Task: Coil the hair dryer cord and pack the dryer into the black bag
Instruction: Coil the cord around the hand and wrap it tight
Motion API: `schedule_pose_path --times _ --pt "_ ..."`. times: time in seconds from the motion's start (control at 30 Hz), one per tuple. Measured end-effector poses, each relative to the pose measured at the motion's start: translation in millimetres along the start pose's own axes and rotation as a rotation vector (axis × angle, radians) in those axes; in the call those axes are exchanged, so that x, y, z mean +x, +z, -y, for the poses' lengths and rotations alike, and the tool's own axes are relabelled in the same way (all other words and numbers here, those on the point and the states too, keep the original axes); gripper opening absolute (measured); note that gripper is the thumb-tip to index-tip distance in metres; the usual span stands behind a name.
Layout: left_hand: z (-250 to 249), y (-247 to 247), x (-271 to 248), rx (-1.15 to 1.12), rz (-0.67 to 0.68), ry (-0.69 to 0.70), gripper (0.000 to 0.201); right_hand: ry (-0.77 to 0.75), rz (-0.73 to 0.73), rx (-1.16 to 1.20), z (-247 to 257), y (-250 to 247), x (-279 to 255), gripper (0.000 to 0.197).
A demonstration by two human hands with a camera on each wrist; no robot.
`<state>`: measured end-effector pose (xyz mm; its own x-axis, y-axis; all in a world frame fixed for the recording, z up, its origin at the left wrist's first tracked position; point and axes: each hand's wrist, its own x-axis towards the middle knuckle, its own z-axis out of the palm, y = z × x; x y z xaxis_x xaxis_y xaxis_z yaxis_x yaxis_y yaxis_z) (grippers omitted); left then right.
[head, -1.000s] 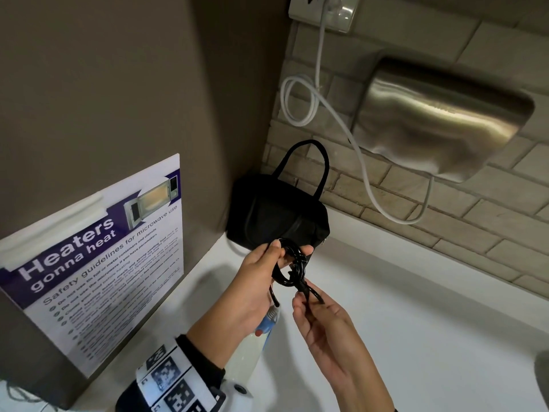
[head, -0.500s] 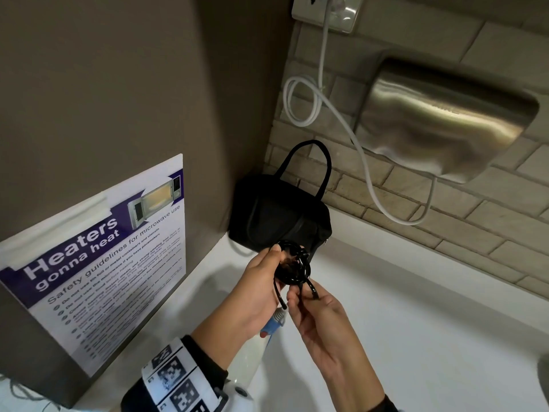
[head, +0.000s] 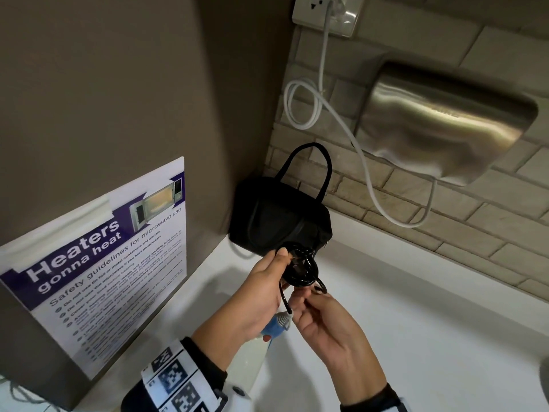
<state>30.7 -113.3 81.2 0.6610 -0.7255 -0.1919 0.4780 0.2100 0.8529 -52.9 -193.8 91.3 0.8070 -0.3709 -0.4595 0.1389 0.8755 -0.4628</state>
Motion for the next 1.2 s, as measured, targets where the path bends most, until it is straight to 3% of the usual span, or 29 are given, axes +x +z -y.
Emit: schedule_pose_path --times 0.13,0.3,0.33,0.43,0.47,0.63,0.77,0.9,1.0,1.07,1.17,1.2 --pt "1.2 -4.2 -0.4 0.132 -0.009 0.025 0.046 0.018 0.022 0.075 -4.2 -0.8 1.1 0.037" --pt "-0.1 -4.7 -2.8 0.331 -0.033 0.100 0.044 0.017 0.111 0.193 -2.2 -6.6 5.0 0.080" --pt "-1.2 -5.1 -4.3 0.359 -0.041 0.109 0.041 0.026 0.113 0.204 -2.1 -7.4 5.4 0.078" --pt "-2.5 -6.0 -5.3 0.374 -0.072 0.119 0.035 0.002 0.099 0.011 -0.9 -0.5 1.3 0.029" --pt "-1.9 -6.1 -4.7 0.369 -0.083 0.123 0.034 -0.021 0.078 -0.074 -0.3 1.7 0.4 0.026" --pt "2.3 -0.2 -3.7 0.392 -0.036 0.104 0.036 -0.041 0.098 -0.338 3.9 9.1 -5.2 0.041" --pt "-3.8 1.2 -1.2 0.329 -0.076 0.156 0.045 0.039 0.260 -0.353 14.1 6.8 -14.5 0.020" --pt "-8.2 0.2 -1.9 0.399 -0.097 0.233 0.027 0.090 0.384 -0.460 18.2 0.3 -23.1 0.051" --pt "-7.5 4.5 -6.3 0.474 -0.042 0.254 0.025 0.035 0.348 -0.618 16.2 6.9 -29.8 0.045" --pt "-6.6 5.4 -7.3 0.508 -0.035 0.277 0.024 -0.065 0.223 -0.879 13.8 13.0 -34.3 0.041" --pt "-2.6 5.5 -7.2 0.538 -0.042 0.297 0.020 -0.418 -0.017 -1.197 7.7 20.0 -38.1 0.019" --pt "-3.1 6.3 -8.8 0.545 -0.048 0.310 0.022 -0.553 -0.061 -1.250 6.0 23.2 -39.4 0.021"
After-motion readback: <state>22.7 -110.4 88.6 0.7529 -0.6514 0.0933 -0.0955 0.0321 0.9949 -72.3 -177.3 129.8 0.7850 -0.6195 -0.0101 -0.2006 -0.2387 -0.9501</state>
